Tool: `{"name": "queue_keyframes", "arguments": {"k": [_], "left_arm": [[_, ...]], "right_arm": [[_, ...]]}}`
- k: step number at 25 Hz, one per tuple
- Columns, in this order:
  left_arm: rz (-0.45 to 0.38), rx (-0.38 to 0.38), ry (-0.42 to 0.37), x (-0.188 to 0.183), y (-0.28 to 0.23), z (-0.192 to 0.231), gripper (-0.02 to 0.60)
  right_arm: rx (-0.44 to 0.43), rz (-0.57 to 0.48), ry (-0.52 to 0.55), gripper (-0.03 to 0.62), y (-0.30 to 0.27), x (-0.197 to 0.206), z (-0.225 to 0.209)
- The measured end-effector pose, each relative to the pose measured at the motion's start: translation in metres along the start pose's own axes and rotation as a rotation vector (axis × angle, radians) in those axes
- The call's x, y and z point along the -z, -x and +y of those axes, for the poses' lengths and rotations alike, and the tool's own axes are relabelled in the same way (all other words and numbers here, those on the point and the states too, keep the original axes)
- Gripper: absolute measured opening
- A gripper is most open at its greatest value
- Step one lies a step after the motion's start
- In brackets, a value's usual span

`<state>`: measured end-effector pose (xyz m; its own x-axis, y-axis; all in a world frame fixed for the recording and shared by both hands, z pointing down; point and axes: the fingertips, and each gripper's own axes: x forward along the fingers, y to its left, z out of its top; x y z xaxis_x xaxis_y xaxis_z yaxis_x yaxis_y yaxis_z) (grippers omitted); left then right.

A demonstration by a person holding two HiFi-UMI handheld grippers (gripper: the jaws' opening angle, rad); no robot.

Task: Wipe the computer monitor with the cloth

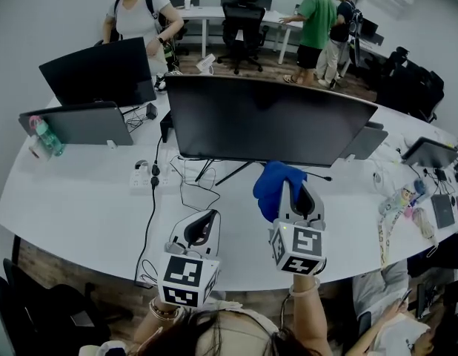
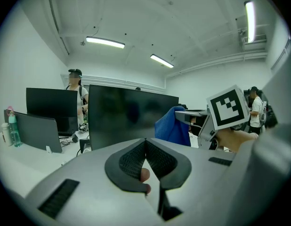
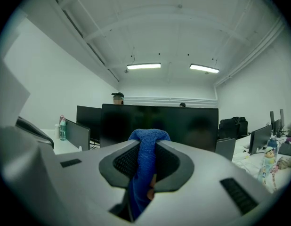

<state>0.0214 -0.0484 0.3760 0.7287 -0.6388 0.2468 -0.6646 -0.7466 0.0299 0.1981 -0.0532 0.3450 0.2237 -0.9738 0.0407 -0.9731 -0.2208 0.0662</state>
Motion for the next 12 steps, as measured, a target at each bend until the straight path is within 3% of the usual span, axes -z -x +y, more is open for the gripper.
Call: {"name": "queue_keyframes", "arguments": {"k": [12], "left_arm": [[0.013, 0.002, 0.016, 0.008, -0.004, 0.009, 0.009]], "right_arm": [[-0.007, 0.035, 0.006, 0.071, -0.005, 0.016, 0.009]]}}
